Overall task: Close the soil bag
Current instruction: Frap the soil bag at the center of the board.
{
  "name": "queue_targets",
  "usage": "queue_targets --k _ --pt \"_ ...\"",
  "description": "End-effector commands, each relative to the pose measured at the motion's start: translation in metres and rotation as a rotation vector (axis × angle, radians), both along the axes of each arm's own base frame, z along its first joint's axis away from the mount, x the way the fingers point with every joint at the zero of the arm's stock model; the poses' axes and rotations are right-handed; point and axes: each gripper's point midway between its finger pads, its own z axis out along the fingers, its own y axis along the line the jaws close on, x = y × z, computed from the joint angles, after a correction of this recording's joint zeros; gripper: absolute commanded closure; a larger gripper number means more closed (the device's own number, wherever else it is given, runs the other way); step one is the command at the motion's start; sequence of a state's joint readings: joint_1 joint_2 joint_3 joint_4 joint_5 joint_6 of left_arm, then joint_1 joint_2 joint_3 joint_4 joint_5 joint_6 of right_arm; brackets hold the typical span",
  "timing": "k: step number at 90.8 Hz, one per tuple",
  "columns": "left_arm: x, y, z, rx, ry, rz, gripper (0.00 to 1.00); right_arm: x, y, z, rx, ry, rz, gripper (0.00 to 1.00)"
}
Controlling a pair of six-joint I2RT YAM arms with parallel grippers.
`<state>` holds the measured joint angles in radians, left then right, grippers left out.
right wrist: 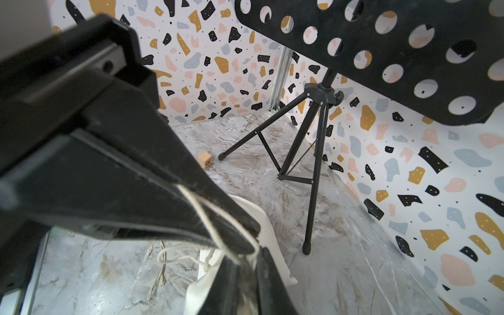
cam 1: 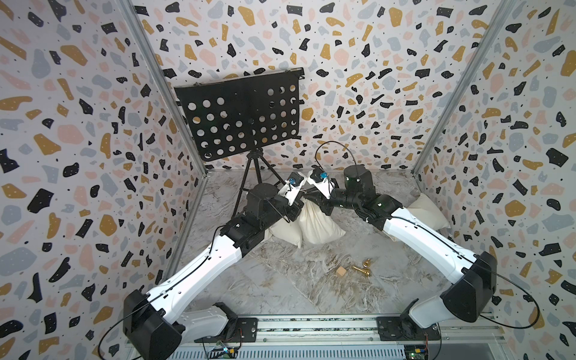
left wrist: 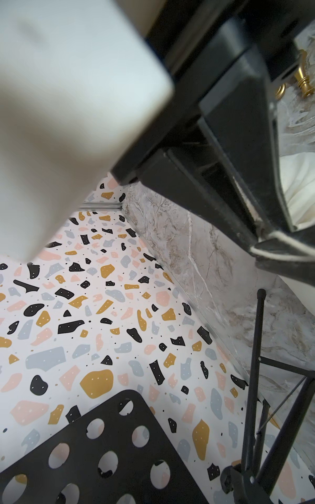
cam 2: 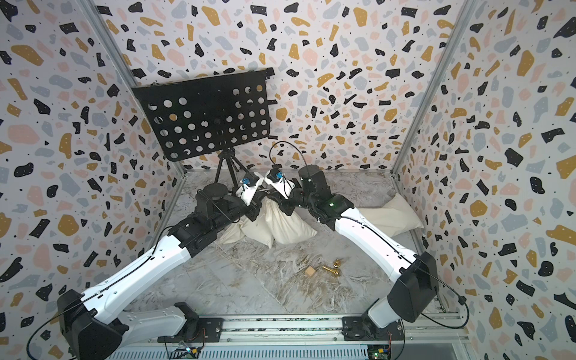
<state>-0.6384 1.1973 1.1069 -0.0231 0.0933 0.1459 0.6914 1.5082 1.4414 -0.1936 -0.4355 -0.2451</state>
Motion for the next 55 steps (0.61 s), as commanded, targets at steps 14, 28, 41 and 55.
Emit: queue_targets --k 14,28,41,55 --pt "-0.043 -0.003 0.081 -0.161 -0.234 -0.156 1.00 -0.006 0.005 -0.009 -0.059 0.014 0.097 0.99" --pt "-0.054 0.010 0.102 -0.200 -0.285 -0.138 1.00 0.023 -0.009 -0.077 -0.134 0.168 0.026 0.99" --pt "-0.062 0.026 0.122 -0.246 -0.317 -0.093 1.00 0.044 -0.030 -0.150 -0.205 0.295 -0.111 0.96" --pt "-0.058 0.046 0.139 -0.311 -0.322 -0.020 1.00 0.052 -0.045 -0.187 -0.272 0.310 -0.184 0.86"
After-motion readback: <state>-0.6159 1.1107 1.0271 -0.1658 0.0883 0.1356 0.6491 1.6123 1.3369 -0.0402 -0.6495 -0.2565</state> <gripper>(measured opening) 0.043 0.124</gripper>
